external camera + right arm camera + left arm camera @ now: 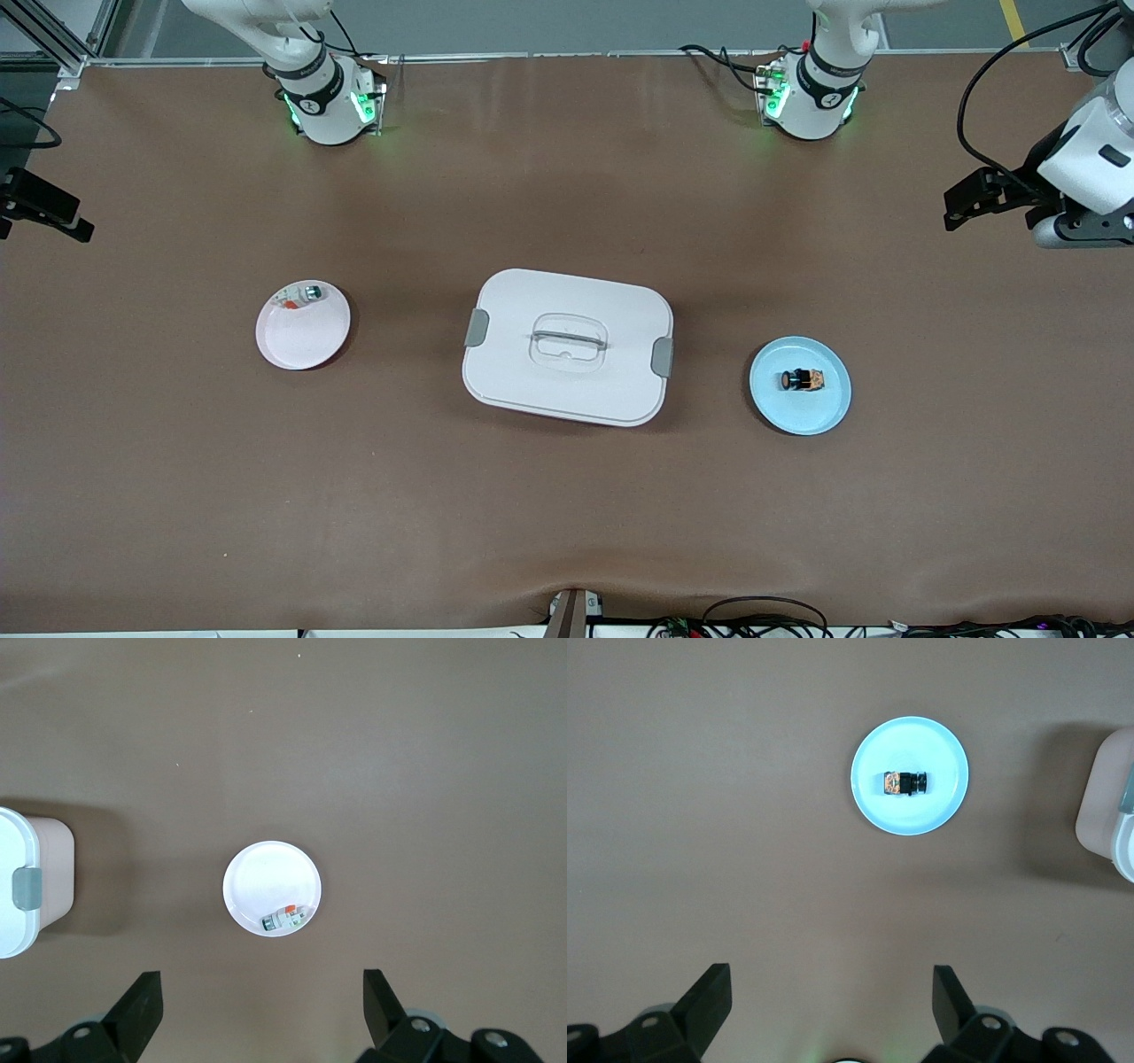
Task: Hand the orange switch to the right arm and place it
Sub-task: 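Move the left gripper down toward the orange switch on the blue plate, then lower the left gripper and close it on the orange switch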
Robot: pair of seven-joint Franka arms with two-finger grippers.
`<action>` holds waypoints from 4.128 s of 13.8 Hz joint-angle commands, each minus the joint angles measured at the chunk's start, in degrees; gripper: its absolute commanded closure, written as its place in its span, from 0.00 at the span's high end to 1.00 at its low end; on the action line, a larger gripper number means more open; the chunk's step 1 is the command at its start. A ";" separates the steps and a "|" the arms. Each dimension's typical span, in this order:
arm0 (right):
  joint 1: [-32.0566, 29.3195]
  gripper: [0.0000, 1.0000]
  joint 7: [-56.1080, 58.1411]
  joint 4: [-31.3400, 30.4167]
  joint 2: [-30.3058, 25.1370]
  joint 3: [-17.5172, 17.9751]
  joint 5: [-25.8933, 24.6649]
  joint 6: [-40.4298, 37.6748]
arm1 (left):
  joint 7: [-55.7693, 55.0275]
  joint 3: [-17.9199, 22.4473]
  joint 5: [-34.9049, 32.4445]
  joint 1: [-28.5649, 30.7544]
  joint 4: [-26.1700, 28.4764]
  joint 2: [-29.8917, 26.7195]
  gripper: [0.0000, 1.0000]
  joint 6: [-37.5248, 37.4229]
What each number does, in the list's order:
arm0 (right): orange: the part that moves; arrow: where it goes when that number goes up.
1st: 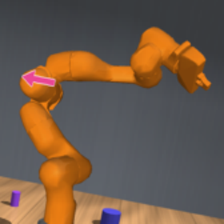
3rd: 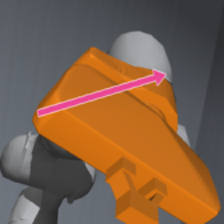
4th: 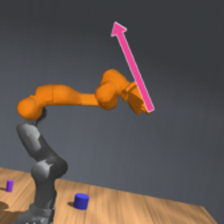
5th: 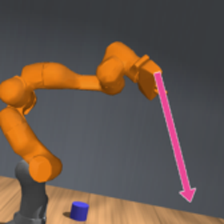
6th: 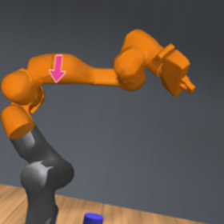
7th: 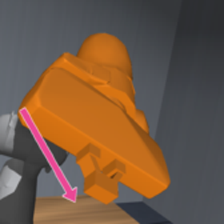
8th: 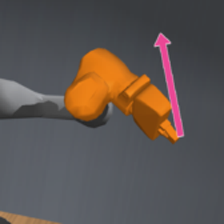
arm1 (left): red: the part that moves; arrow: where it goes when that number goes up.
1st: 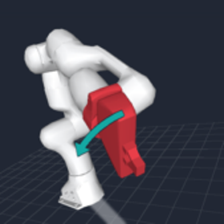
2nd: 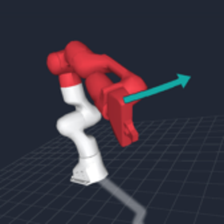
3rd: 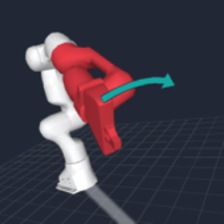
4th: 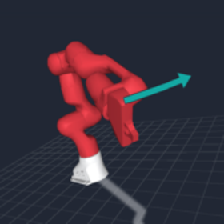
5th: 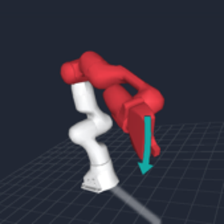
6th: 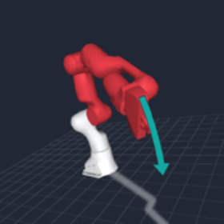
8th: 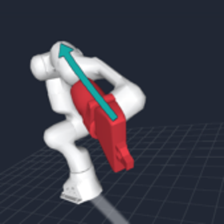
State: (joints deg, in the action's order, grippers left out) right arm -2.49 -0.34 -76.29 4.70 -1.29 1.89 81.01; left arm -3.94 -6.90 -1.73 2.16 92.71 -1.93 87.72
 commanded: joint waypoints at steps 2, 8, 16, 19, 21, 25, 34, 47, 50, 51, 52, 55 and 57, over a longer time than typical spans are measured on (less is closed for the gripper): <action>-1.46 1.00 0.60 -1.32 -1.28 0.85 0.92 0.02 | 0.51 -0.31 -0.29 0.22 -1.65 0.43 1.00 -1.24; -1.46 1.00 0.51 -1.32 -1.28 0.85 0.92 0.02 | -0.10 -0.22 -0.29 0.30 -1.74 0.87 1.00 -1.24; -1.46 1.00 0.60 -1.32 -1.28 0.85 0.92 -0.06 | -0.80 -1.63 1.89 -0.31 -1.66 5.60 1.00 -0.80; -1.55 1.00 0.60 -1.32 -1.28 0.85 0.92 -0.24 | -1.16 -1.72 2.79 -0.49 -1.48 8.86 1.00 1.74; -1.55 1.00 0.60 -1.32 -1.28 0.85 0.92 -0.24 | -1.16 -1.81 2.79 -0.40 -1.31 10.88 1.00 3.32; -1.55 1.00 0.60 -1.32 -1.28 0.85 0.92 -0.24 | -1.25 -1.81 2.79 -0.75 0.18 14.92 1.00 10.26; -1.55 1.00 0.60 -1.32 -1.28 0.85 0.92 -0.24 | -1.16 -1.81 1.91 -3.30 8.63 21.07 1.00 30.74; -1.81 1.00 0.60 -1.32 -1.28 0.85 0.92 -0.24 | 0.07 -1.89 -1.34 -3.91 9.86 30.92 1.00 39.01; -1.90 1.00 0.60 -1.32 -1.28 0.85 0.92 -0.24 | 0.07 -1.89 -1.34 -3.56 9.68 32.42 1.00 39.28; -1.90 1.00 0.60 -1.32 -1.19 0.85 0.92 -0.24 | 0.07 -1.89 -1.26 -3.65 9.77 32.86 1.00 39.98; -1.90 1.00 0.60 -1.32 -1.28 0.85 0.92 -0.33 | 0.07 -1.89 -1.25 -3.65 9.68 33.47 1.00 41.03; -1.99 1.00 0.60 -1.32 -1.19 0.85 0.92 -0.24 | 0.07 -1.89 -1.25 -3.56 9.77 35.23 1.00 43.49; -2.08 1.00 0.60 -1.32 -1.28 0.85 0.92 -0.24 | -0.01 -1.89 -1.26 -3.48 9.77 36.46 1.00 45.07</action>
State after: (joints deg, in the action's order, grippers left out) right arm -2.99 -0.34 -76.41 4.70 -1.34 1.89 80.76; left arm -4.24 -8.62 -2.08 -1.61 103.16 33.15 131.37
